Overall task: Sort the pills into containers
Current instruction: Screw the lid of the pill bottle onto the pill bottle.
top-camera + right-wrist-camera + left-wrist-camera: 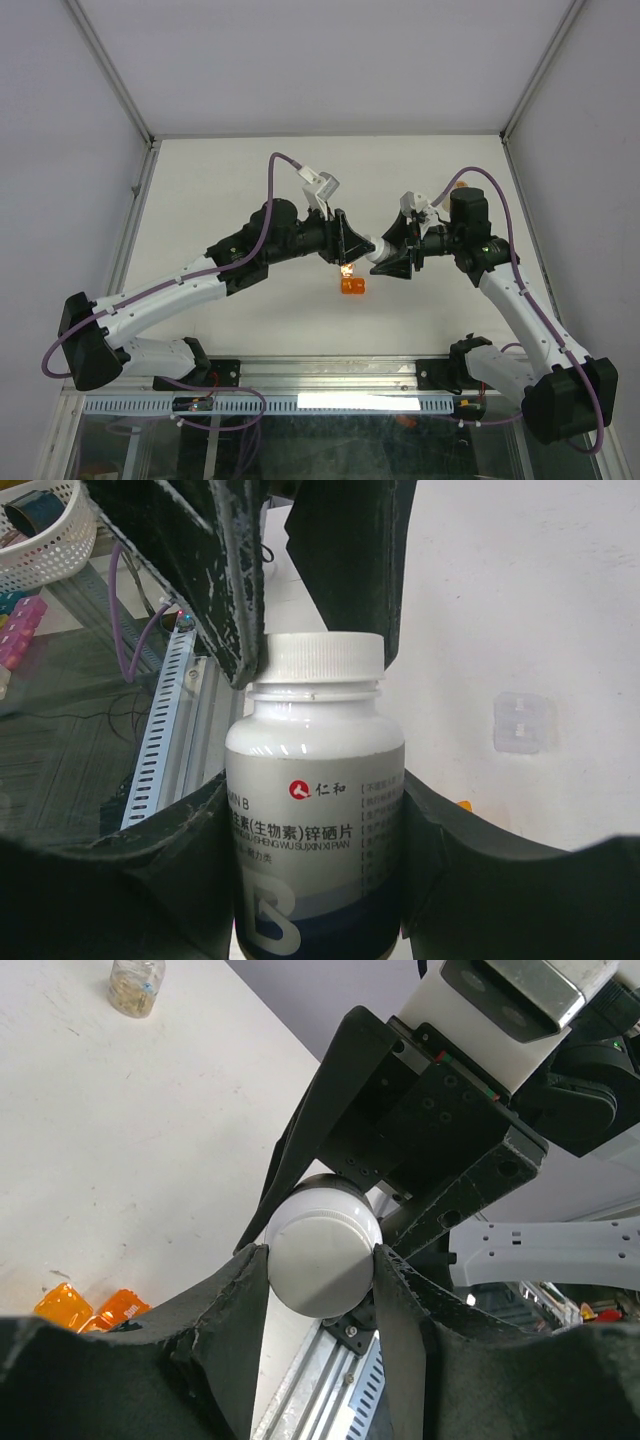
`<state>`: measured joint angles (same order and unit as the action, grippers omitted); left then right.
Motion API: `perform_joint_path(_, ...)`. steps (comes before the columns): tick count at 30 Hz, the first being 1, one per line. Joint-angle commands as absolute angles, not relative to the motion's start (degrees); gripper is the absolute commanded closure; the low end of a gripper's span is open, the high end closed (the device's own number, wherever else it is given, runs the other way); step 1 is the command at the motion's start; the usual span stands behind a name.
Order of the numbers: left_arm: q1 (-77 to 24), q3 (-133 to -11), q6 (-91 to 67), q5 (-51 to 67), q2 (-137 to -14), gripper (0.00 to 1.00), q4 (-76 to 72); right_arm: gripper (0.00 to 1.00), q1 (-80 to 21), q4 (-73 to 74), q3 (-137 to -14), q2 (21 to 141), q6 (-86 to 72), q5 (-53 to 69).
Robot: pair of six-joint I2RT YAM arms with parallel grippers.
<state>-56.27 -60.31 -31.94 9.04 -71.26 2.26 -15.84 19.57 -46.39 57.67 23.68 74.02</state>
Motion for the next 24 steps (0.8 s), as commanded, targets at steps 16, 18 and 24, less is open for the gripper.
perform_joint_path(16,-56.8,-57.7,-30.9,23.7,-70.8,0.77,-9.1,1.00,-14.8,10.3,-47.4,56.5,15.6,81.0)
perform_joint_path(18,-56.6,-56.6,-31.3,24.8,-70.0,0.78,-11.6,1.00,-14.4,7.8,-46.7,56.3,13.0,82.0)
perform_joint_path(24,-54.9,-56.2,-32.5,24.4,-69.6,0.80,-10.5,1.00,-14.0,8.1,-46.8,55.3,13.2,82.6)
